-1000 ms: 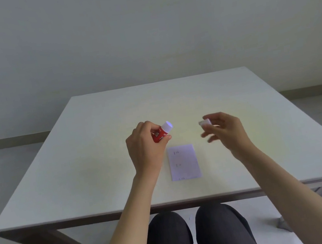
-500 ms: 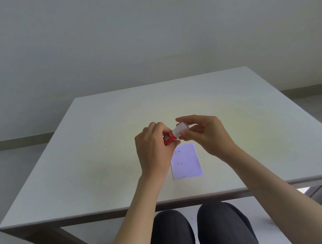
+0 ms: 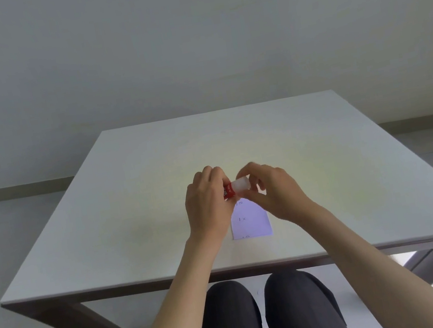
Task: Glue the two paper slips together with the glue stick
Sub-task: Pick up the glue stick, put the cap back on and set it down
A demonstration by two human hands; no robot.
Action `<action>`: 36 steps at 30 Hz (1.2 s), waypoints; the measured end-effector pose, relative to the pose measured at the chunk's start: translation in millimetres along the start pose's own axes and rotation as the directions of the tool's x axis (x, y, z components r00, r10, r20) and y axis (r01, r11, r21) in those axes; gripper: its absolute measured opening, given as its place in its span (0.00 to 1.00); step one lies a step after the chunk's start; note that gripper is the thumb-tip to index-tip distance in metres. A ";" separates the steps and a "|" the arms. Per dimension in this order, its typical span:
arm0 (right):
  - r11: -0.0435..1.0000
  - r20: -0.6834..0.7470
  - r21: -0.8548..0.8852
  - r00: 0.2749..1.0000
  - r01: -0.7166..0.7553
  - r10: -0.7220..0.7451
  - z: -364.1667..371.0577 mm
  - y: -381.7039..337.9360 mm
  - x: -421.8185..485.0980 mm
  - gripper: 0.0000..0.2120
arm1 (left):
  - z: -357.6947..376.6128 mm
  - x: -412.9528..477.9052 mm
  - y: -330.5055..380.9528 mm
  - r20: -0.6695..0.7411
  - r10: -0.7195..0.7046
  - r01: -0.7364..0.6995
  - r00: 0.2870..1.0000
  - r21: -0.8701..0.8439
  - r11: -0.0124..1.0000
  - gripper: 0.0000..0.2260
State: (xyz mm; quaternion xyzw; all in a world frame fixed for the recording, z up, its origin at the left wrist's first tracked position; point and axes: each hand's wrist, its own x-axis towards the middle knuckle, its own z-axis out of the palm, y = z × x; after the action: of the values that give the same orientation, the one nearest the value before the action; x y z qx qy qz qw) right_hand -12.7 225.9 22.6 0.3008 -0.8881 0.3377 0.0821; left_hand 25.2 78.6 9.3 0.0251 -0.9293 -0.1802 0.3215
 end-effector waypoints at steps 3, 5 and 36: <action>0.992 -0.046 -0.098 0.996 -0.082 0.078 0.6 -3.6 4.8 0.18 | -0.2 -4.4 -0.5 0.019 0.016 -0.016 1.000 -0.004 1.000 0.15; 0.998 -0.016 -0.061 1.000 0.012 -0.013 -0.3 -4.9 4.6 0.14 | 0.1 -5.9 -2.4 -0.006 0.012 -0.012 1.000 0.009 1.000 0.14; 0.944 -0.151 -0.198 0.960 -0.263 0.236 12.2 29.6 -24.2 0.12 | 72.8 17.2 -53.7 0.107 -0.602 0.603 0.791 -0.299 0.740 0.27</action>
State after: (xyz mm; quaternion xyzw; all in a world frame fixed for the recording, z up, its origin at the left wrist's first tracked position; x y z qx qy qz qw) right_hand -9.9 247.1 -11.5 0.1533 -0.9435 0.2653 0.1264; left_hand -36.3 48.8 -52.5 0.2714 -0.8302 -0.4214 0.2439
